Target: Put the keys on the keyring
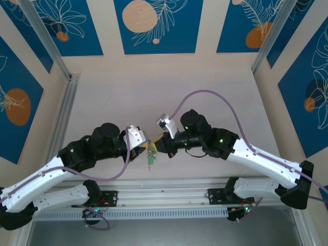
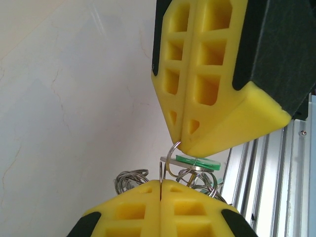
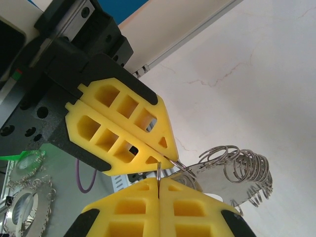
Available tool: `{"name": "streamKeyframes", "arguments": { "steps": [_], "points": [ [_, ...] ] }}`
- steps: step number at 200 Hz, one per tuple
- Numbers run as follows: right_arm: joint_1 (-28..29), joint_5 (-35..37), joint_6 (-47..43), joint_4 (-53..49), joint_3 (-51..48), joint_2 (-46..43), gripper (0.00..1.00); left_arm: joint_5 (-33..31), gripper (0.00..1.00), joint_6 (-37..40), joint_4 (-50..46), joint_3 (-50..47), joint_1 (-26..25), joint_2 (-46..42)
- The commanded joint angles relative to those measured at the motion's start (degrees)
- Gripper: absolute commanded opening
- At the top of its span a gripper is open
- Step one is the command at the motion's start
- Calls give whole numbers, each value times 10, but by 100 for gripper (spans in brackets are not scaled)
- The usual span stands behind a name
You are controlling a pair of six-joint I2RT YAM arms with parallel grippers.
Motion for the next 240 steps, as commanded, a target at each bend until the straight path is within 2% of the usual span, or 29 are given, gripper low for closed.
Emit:
{"name": "streamKeyframes", "arguments": {
  "steps": [1, 240],
  "points": [
    [0, 0, 11, 0, 9, 11, 0, 9, 0, 10, 17, 16, -4, -3],
    [-28, 20, 25, -4, -24, 3, 0, 18, 0, 8, 21, 14, -4, -13]
  ]
}}
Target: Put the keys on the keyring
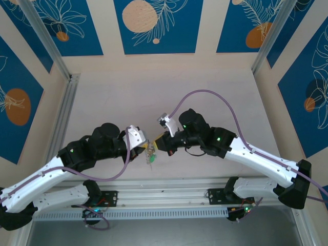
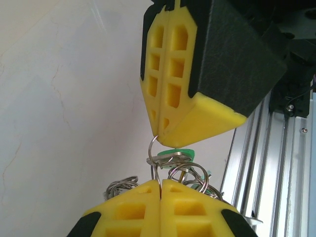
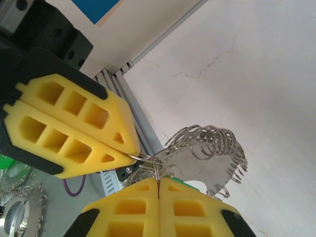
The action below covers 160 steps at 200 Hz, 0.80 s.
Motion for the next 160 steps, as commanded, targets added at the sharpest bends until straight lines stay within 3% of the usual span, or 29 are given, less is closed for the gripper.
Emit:
{"name": "streamKeyframes", "arguments": {
  "steps": [1, 64, 126, 160],
  "points": [
    [-5, 9, 10, 1, -12, -7, 0, 18, 0, 8, 28, 14, -3, -13],
    [-12, -15, 11, 2, -15, 1, 0, 20, 0, 7, 31, 16, -3, -20],
    [-7, -16, 0, 29, -55, -75, 38, 23, 0, 9, 33, 20, -3, -28],
    [10, 11, -34, 26, -62, -130, 42, 48, 0, 7, 44, 21, -3, -41]
  ]
}}
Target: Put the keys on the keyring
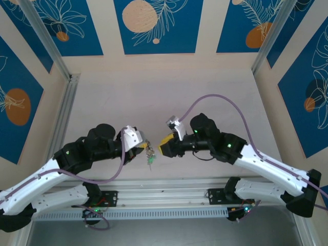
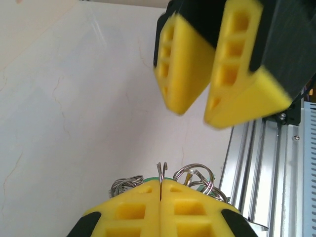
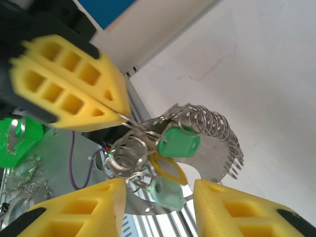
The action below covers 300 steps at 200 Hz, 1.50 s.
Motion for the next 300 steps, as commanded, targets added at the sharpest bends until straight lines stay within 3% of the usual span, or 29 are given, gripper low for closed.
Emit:
{"name": "streamKeyframes", "arguments": {
  "steps": [1, 91, 206, 280, 300],
  "points": [
    [13, 20, -32, 10, -5, -38, 42, 35, 0, 8, 38, 21, -3, -18],
    [62, -6, -128, 60, 16, -38, 34, 196, 0, -33, 82, 41, -3, -29],
    [94, -36, -153, 90, 16, -25, 20, 237, 0, -53, 96, 48, -3, -27],
    [101, -40, -157, 103, 9, -26, 0, 235, 0, -56, 97, 42, -3, -23],
    [104, -43, -161, 103, 7, -30, 0, 233, 0, -56, 96, 40, -3, -20]
  ]
}}
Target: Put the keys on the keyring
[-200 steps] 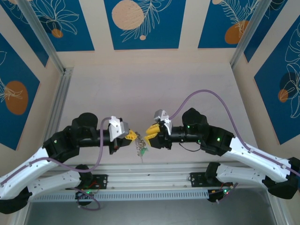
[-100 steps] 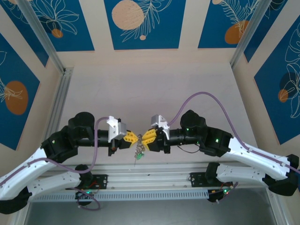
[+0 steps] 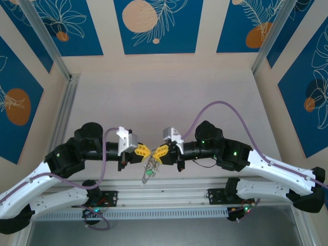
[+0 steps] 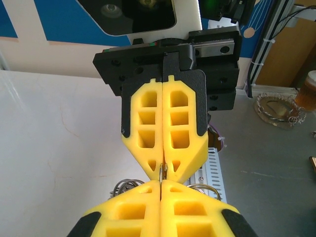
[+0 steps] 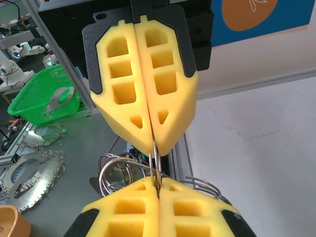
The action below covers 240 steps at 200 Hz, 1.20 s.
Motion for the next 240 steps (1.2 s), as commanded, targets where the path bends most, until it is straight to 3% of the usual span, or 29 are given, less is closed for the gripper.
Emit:
{"name": "streamKeyframes", "arguments": {
  "steps": [1, 56, 67, 92, 115, 165, 240],
  "points": [
    [8, -11, -8, 22, 6, -6, 0, 17, 0, -4, 33, 15, -3, 1],
    [9, -8, -13, 25, -4, -25, 0, -15, 0, 5, 4, 15, -3, 8],
    [9, -7, -12, 15, -1, -24, 0, -23, 8, 10, -8, 21, -3, 8],
    [9, 7, -14, -18, 10, -19, 0, -48, 36, 28, -48, 40, -3, 6],
    [9, 25, -15, -59, 22, -14, 0, -71, 45, 46, -94, 65, -3, 8],
    [9, 36, -23, -125, 55, 3, 0, -69, 44, 74, -173, 117, -3, 43],
    [15, 25, -45, -157, 97, 45, 0, -35, 41, 75, -171, 120, -11, 84]
  ]
}}
